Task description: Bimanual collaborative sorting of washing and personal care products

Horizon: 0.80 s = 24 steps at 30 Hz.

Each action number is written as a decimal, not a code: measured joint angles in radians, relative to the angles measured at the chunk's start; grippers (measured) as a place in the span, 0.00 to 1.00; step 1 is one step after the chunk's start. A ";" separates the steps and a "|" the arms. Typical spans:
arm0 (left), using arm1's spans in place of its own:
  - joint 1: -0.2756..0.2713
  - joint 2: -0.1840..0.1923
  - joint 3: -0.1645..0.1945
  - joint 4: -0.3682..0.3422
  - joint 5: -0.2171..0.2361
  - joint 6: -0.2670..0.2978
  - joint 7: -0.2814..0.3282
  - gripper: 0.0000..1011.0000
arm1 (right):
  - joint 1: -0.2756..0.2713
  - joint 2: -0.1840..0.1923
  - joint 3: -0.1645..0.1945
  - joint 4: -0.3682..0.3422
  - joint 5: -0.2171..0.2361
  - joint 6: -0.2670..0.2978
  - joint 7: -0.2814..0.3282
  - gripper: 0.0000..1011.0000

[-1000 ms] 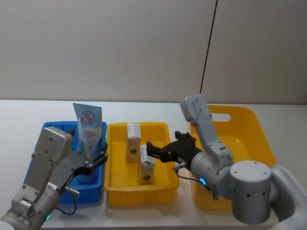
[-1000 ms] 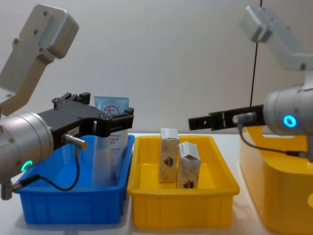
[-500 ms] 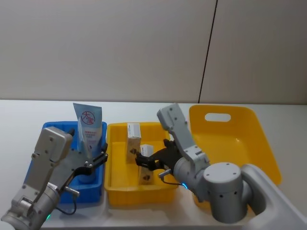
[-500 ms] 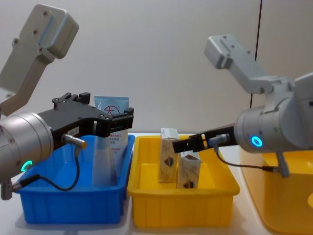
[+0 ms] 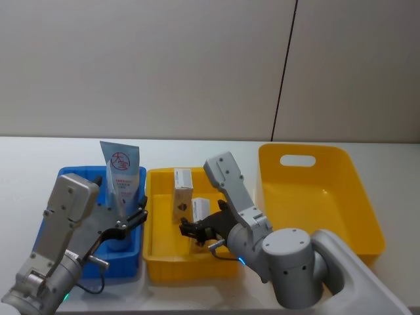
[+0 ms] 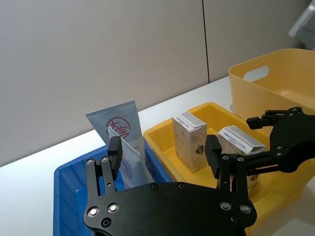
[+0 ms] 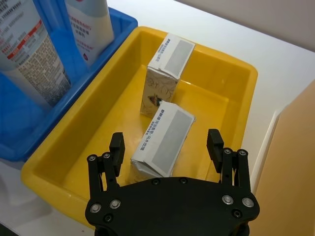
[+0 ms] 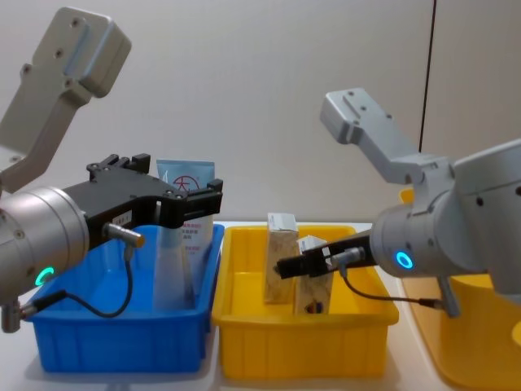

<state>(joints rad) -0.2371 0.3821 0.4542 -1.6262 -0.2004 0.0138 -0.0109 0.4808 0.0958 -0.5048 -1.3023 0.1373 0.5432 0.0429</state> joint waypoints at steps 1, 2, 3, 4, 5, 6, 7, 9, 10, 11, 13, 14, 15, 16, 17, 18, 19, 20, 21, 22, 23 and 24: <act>0.000 0.000 0.000 0.000 0.000 0.000 0.000 0.99 | 0.001 -0.003 0.000 0.006 -0.001 0.000 -0.001 0.99; 0.000 0.000 0.000 0.000 0.000 0.000 0.000 0.99 | 0.002 -0.005 0.000 0.009 -0.002 -0.001 -0.001 0.99; 0.000 0.000 0.000 0.000 0.000 0.000 0.000 0.99 | 0.003 -0.007 0.000 0.013 -0.003 -0.001 -0.002 0.99; 0.000 0.000 0.000 0.000 0.000 0.000 0.000 0.99 | 0.004 -0.010 0.000 0.019 -0.005 -0.001 -0.002 0.99; 0.000 0.000 0.000 0.000 0.000 0.000 0.000 0.99 | 0.005 -0.012 0.000 0.023 -0.006 -0.001 -0.002 0.99; 0.000 0.000 0.000 0.000 0.000 0.000 0.000 0.99 | 0.006 -0.013 0.000 0.025 -0.006 -0.002 -0.002 0.99; 0.000 0.000 0.000 0.000 0.000 0.000 0.000 0.99 | 0.008 -0.016 0.000 0.032 -0.007 -0.002 -0.002 0.99; 0.000 0.000 0.000 0.000 0.000 0.000 0.000 0.99 | 0.009 -0.019 0.001 0.038 -0.007 -0.003 -0.002 0.99; 0.000 0.000 0.000 0.000 0.000 0.000 0.000 0.99 | 0.010 -0.021 0.001 0.042 -0.007 -0.003 -0.002 0.99; 0.000 0.000 0.000 0.000 0.000 0.000 0.000 0.99 | 0.012 -0.024 0.002 0.047 -0.008 -0.003 -0.002 0.99; 0.000 0.000 0.000 0.000 0.000 0.000 0.000 0.99 | 0.013 -0.026 0.002 0.052 -0.008 -0.005 -0.001 0.99; 0.000 0.000 0.000 0.000 0.000 0.000 0.000 0.99 | 0.015 -0.030 0.004 0.058 -0.008 -0.006 -0.001 0.99; 0.000 0.000 0.000 0.000 0.000 0.000 0.000 0.99 | 0.015 -0.031 0.004 0.060 -0.008 -0.007 -0.001 0.99; 0.000 0.000 0.000 0.000 0.000 0.000 0.000 0.99 | 0.016 -0.032 0.004 0.062 -0.009 -0.007 -0.001 0.99; 0.000 0.000 0.000 0.000 0.000 0.000 0.000 0.99 | 0.017 -0.034 0.005 0.066 -0.009 -0.007 0.000 0.99; 0.000 0.000 0.000 0.000 0.000 0.000 0.000 0.99 | 0.018 -0.035 0.006 0.069 -0.009 -0.008 0.000 0.99; 0.000 0.000 0.000 0.000 0.000 0.000 0.000 0.99 | 0.018 -0.036 0.006 0.071 -0.009 -0.008 0.001 0.99; 0.000 0.000 0.000 0.000 0.000 0.000 0.000 0.99 | 0.019 -0.038 0.007 0.074 -0.009 -0.009 0.002 0.99; 0.000 0.000 0.000 0.000 0.000 0.000 0.000 0.99 | 0.019 -0.038 0.007 0.074 -0.009 -0.009 0.002 0.99; 0.000 0.000 0.000 0.000 0.000 0.000 0.000 0.99 | 0.020 -0.039 0.007 0.077 -0.009 -0.010 0.003 0.99; 0.000 0.000 0.000 0.000 0.000 0.000 0.000 0.99 | 0.020 -0.040 0.008 0.078 -0.009 -0.010 0.003 0.99; 0.000 0.000 0.000 0.000 0.000 0.000 0.000 0.99 | 0.021 -0.041 0.008 0.081 -0.010 -0.010 0.004 0.99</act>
<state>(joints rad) -0.2371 0.3821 0.4542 -1.6262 -0.2004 0.0138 -0.0109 0.5019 0.0545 -0.4964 -1.2209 0.1277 0.5330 0.0468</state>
